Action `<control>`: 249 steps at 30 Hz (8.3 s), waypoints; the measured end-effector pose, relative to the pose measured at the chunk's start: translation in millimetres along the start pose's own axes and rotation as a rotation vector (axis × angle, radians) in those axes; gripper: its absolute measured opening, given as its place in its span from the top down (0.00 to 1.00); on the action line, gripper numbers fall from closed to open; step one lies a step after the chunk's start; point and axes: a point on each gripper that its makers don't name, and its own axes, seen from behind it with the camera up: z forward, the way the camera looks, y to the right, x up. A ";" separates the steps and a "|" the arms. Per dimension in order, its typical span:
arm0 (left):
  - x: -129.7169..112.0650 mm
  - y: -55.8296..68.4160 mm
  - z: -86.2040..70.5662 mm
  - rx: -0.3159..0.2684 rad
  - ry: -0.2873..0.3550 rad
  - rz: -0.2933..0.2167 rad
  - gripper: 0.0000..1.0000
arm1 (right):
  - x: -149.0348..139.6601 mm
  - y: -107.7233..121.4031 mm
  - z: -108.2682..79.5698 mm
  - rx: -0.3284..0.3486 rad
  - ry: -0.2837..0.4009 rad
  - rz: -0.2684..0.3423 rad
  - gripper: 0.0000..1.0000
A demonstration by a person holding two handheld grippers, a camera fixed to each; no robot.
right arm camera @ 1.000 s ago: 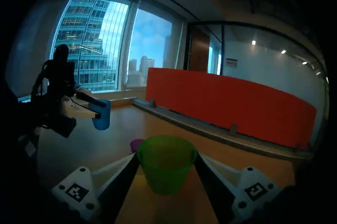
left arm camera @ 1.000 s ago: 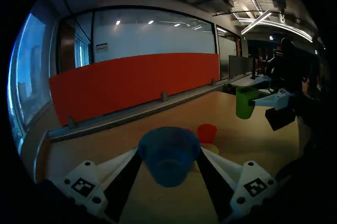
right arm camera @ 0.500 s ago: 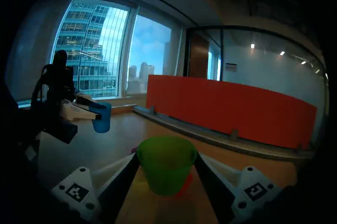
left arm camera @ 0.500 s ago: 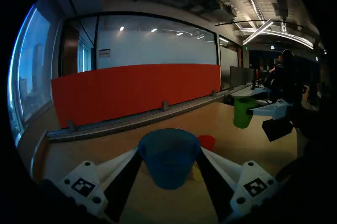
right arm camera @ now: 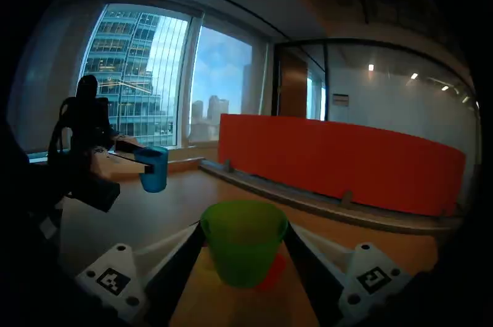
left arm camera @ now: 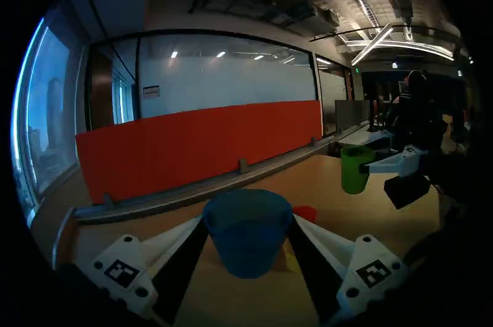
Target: Pour water
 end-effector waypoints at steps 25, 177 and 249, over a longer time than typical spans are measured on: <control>54.8 5.4 0.3 0.031 0.059 0.224 0.14 | -2.7 -44.3 29.2 0.110 0.008 0.011 0.08; 161.3 48.9 -6.5 0.134 0.192 1.114 0.14 | 13.8 -133.9 71.0 0.311 0.042 -0.032 0.08; 181.7 63.4 -14.9 0.214 0.244 1.444 0.14 | 22.9 -134.6 72.7 0.307 0.060 -0.050 0.08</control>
